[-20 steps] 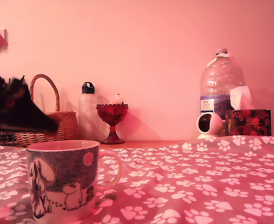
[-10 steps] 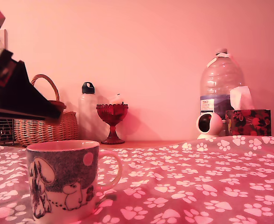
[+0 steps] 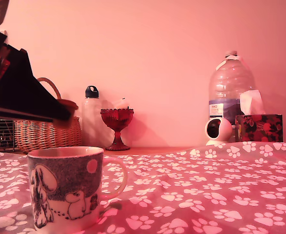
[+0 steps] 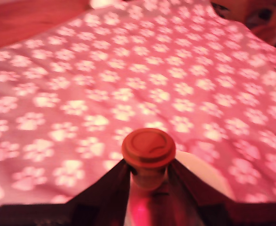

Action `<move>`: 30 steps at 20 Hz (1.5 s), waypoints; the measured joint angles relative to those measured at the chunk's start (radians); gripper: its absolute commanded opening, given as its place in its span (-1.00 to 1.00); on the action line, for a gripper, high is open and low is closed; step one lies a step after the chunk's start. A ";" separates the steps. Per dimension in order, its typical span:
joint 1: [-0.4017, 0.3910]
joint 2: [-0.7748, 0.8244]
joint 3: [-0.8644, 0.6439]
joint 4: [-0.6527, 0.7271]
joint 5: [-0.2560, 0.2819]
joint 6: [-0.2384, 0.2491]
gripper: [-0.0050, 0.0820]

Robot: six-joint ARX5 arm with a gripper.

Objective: Pick the coffee capsule and then drop it inside the coffee cup in front of you

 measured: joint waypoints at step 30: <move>-0.071 -0.001 0.000 -0.093 -0.062 -0.006 -0.45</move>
